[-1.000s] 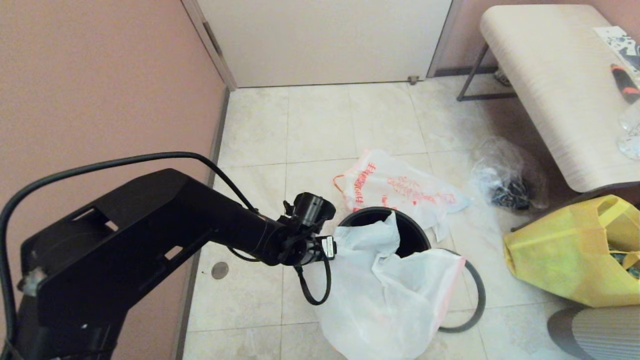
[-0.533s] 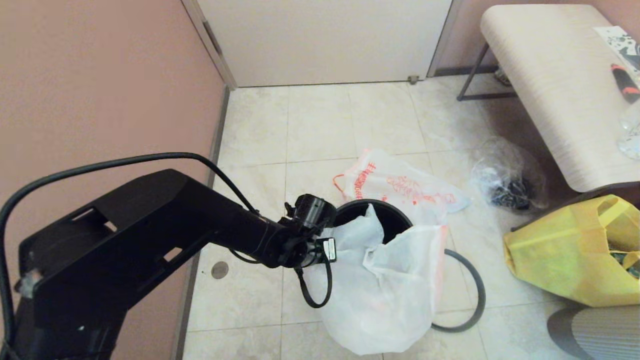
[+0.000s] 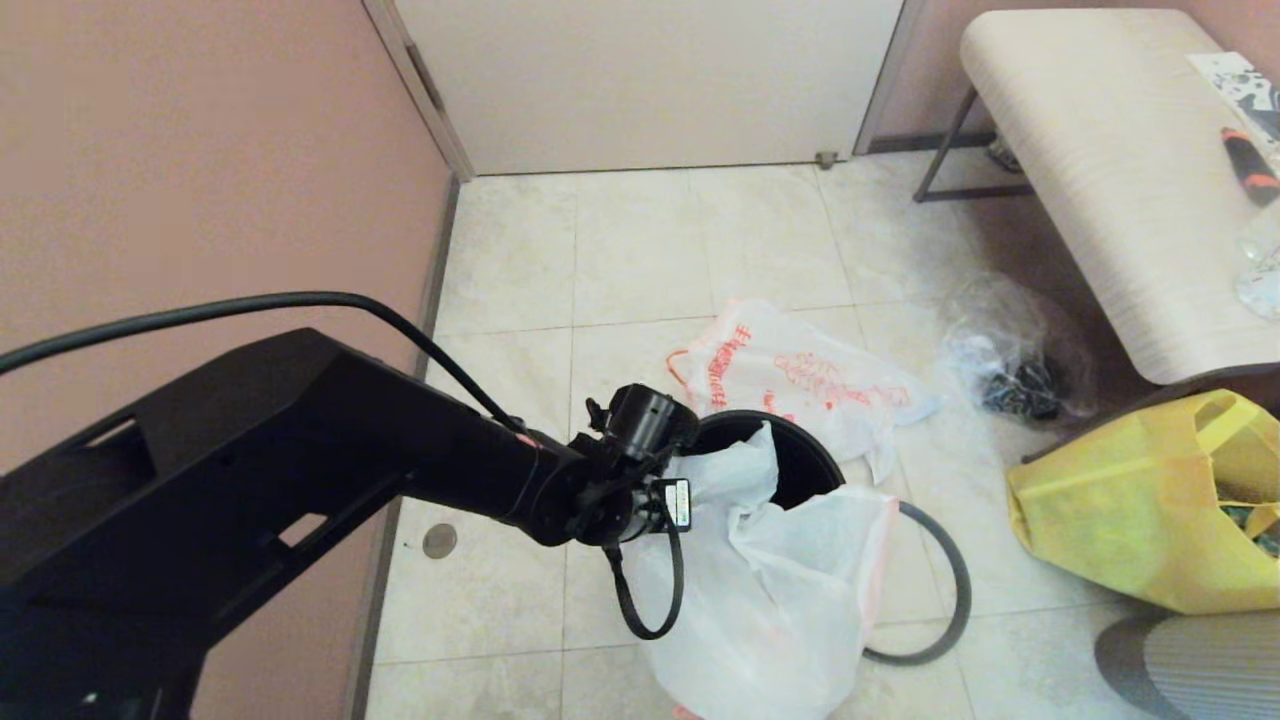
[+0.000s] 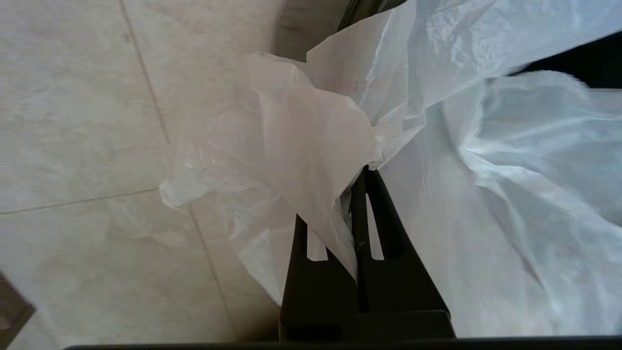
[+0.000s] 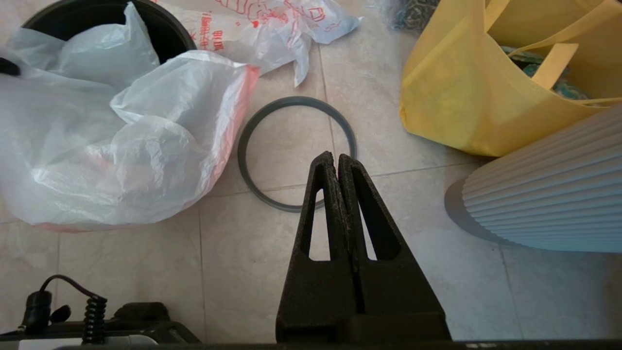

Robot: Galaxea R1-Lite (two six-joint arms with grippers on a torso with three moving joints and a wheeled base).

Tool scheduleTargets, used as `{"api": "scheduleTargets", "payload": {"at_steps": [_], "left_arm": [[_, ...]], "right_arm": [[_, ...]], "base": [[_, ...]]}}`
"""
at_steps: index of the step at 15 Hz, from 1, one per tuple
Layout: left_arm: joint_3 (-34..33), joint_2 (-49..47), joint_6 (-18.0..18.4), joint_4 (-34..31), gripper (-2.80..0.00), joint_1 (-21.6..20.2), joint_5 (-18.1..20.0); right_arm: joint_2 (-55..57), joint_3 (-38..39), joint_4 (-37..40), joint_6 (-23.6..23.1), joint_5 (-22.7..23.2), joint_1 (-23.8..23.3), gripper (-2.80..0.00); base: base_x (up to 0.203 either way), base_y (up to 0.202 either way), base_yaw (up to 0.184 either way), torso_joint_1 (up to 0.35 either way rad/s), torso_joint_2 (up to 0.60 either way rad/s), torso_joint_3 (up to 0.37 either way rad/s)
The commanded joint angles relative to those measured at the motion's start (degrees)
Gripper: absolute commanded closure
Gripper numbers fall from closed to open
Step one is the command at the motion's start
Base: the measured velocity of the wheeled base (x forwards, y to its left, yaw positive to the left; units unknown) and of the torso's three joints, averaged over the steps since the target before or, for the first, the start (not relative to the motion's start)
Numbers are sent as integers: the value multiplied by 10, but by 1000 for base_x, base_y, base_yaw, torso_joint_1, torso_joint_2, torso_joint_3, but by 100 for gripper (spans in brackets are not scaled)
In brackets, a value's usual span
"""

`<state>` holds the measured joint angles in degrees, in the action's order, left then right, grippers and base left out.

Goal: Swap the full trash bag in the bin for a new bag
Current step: Put the new garbage bag on the trash can

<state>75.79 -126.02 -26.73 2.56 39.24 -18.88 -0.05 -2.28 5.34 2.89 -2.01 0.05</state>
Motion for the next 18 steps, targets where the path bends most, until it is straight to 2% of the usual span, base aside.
{"api": "scheduleTargets", "payload": {"at_steps": [1, 4, 5, 7, 15, 16, 18], "left_arm": [[3, -16, -2, 3, 0, -5, -4], [12, -38, -1, 5, 0, -18, -7], [18, -45, 0, 5, -280, -27, -6], [25, -50, -1, 5, -280, -36, -5], [-24, 10, -5, 5, -280, -30, -4], [-23, 10, -5, 5, 0, -30, -4], [-21, 7, -5, 5, 0, -29, -3]], "right_arm": [[0, 0, 0, 0, 0, 0, 0], [0, 0, 0, 0, 0, 0, 0], [0, 0, 0, 0, 0, 0, 0], [0, 0, 0, 0, 0, 0, 0], [0, 0, 0, 0, 0, 0, 0], [0, 0, 0, 0, 0, 0, 0], [0, 0, 0, 0, 0, 0, 0]], "base": [[0, 0, 0, 0, 0, 0], [0, 0, 0, 0, 0, 0], [0, 0, 0, 0, 0, 0], [0, 0, 0, 0, 0, 0], [0, 0, 0, 0, 0, 0], [0, 0, 0, 0, 0, 0], [0, 0, 0, 0, 0, 0]]}}
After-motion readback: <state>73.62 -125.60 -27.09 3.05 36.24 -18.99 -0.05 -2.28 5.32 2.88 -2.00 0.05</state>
